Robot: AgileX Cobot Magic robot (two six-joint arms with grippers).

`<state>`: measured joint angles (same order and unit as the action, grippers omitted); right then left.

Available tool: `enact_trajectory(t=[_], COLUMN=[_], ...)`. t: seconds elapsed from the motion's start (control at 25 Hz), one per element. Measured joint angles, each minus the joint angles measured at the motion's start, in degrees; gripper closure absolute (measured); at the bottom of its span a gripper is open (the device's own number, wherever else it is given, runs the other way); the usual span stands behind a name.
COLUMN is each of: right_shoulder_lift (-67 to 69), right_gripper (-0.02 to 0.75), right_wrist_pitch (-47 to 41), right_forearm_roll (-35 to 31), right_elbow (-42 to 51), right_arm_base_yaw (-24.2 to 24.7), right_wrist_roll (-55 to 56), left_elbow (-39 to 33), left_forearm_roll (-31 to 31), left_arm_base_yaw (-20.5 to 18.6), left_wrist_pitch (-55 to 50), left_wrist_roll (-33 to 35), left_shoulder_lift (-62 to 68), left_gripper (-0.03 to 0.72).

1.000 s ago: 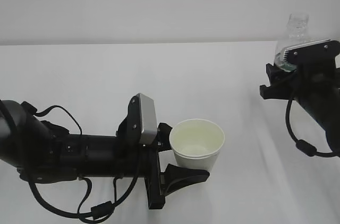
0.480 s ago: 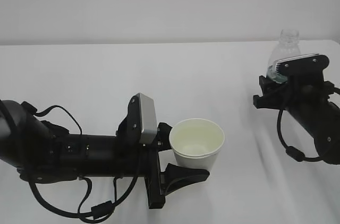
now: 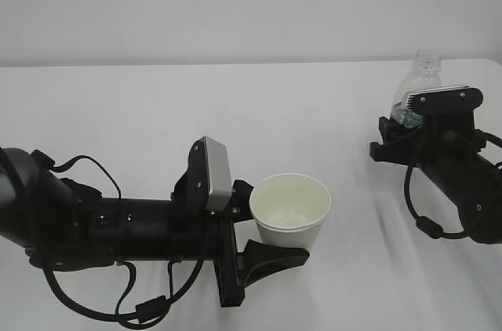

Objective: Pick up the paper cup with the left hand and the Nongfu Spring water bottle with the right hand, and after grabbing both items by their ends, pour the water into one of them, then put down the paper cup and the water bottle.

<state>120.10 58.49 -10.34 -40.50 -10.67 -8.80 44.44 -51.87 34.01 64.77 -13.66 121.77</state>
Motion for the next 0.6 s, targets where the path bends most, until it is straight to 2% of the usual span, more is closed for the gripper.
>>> enact_trajectory(t=[0.6], right_shoulder_lift=[2.53], right_gripper=[0.247], right_wrist_pitch=[0.45], right_forearm_roll=[0.09], right_elbow=[-0.13], right_arm_base_yaw=[0.0], right_wrist_roll=[0.19], left_elbow=[0.0], left_forearm_roll=[0.13], left_arm_base_yaw=[0.0], left_wrist_pitch=[0.0], left_wrist_roll=[0.0], left_shoulder_lift=[0.0], left_gripper=[0.211])
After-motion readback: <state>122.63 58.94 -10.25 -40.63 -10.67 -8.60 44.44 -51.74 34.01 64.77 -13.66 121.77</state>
